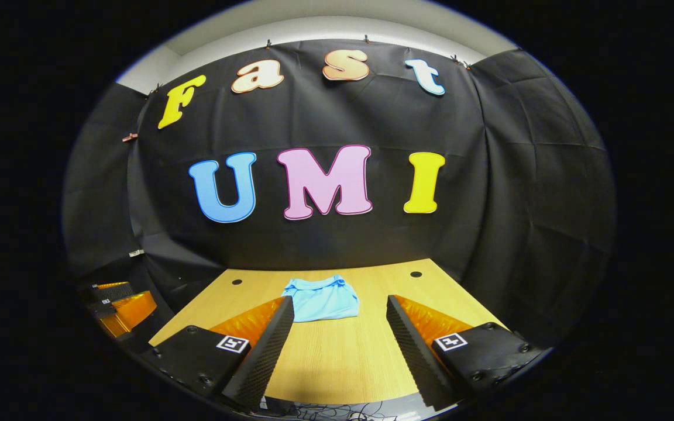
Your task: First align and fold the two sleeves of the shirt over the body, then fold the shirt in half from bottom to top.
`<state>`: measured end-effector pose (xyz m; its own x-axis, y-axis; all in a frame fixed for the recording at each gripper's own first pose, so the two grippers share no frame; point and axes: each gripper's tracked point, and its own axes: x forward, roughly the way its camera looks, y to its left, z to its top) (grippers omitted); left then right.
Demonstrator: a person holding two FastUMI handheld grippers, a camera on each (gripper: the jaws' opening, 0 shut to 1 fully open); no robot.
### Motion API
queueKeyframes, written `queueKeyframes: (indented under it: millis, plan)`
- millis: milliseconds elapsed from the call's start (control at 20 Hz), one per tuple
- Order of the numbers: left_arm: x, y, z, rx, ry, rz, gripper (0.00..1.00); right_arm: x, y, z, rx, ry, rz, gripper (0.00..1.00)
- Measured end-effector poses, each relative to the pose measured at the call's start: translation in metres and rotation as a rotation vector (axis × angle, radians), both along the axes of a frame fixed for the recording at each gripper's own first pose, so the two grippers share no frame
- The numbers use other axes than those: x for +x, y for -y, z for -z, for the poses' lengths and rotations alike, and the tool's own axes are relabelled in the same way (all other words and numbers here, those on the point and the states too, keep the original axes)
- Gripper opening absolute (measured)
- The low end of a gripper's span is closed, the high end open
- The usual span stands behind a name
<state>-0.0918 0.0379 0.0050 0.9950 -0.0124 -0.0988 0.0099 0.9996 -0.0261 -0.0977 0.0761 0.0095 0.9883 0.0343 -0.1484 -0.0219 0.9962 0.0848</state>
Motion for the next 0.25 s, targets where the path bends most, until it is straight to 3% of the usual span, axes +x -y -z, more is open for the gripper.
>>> queueKeyframes:
  millis: [250]
  plan:
    - [-0.0049, -0.0033, -0.0041, 0.018, 0.031, -0.016, 0.97, -0.0095, -0.0047, 0.0108, 0.023, -0.028, -0.025, 0.99]
